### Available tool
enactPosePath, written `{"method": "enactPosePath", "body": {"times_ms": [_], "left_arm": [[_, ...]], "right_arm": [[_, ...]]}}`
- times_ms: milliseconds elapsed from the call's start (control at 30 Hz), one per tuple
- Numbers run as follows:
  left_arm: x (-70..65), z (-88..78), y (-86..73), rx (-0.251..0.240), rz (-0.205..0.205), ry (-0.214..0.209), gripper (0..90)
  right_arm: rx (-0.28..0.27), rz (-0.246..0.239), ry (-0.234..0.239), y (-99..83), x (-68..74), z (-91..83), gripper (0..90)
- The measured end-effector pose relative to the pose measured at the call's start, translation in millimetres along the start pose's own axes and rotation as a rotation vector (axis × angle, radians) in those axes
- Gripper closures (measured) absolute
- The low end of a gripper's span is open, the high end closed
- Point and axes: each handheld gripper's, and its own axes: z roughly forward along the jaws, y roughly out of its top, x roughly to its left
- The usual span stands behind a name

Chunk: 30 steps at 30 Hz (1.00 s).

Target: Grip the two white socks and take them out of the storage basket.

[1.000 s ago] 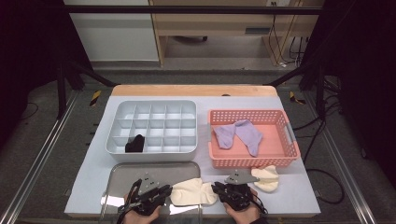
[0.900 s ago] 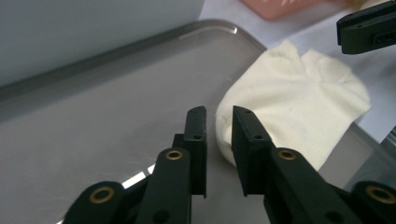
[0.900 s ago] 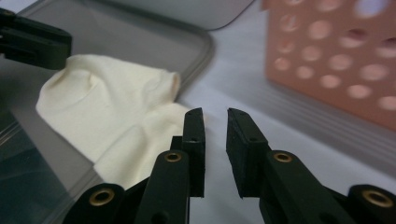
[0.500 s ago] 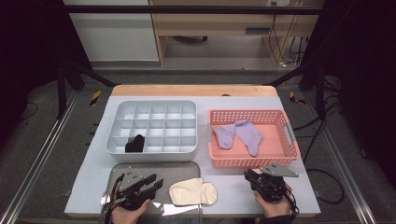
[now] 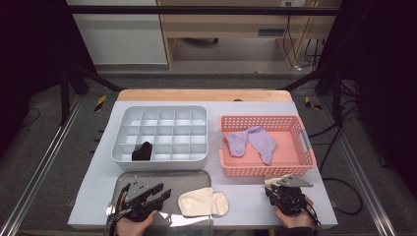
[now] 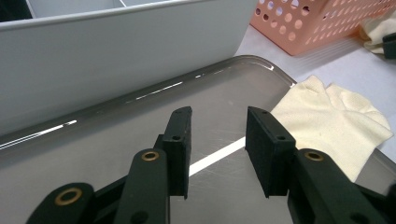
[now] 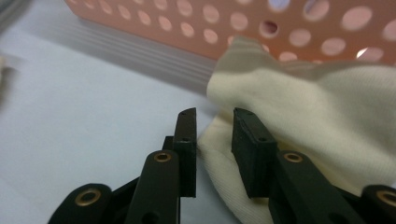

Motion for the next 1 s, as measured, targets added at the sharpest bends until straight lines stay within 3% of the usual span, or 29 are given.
{"method": "enactPosePath", "body": {"times_ms": [133, 300, 500, 700, 900, 1000], "left_arm": [[0.6, 0.5, -0.2, 0.002, -0.002, 0.001, 60.5], [0.9, 0.0, -0.1, -0.002, -0.003, 0.0, 60.6], [1.1, -0.2, 0.4, -0.004, -0.007, -0.005, 60.5], [0.9, 0.1, 0.7, -0.003, -0.007, -0.009, 60.4], [0.6, 0.0, 0.6, -0.002, -0.005, -0.01, 60.2], [0.8, 0.1, 0.5, -0.002, -0.007, -0.012, 60.1]], "right_arm": [[0.012, 0.012, 0.003, 0.9, -2.5, -0.6, 86.3], [-0.004, 0.011, 0.008, 4.2, 1.9, -6.9, 87.9], [-0.095, 0.001, 0.149, 14.0, 22.3, -16.3, 87.8], [-0.108, 0.018, 0.266, 23.3, 46.5, -2.6, 87.4], [-0.079, 0.007, 0.291, 26.2, 58.7, 16.6, 82.7], [-0.123, -0.018, 0.282, 26.9, 56.1, 10.1, 77.7]]}}
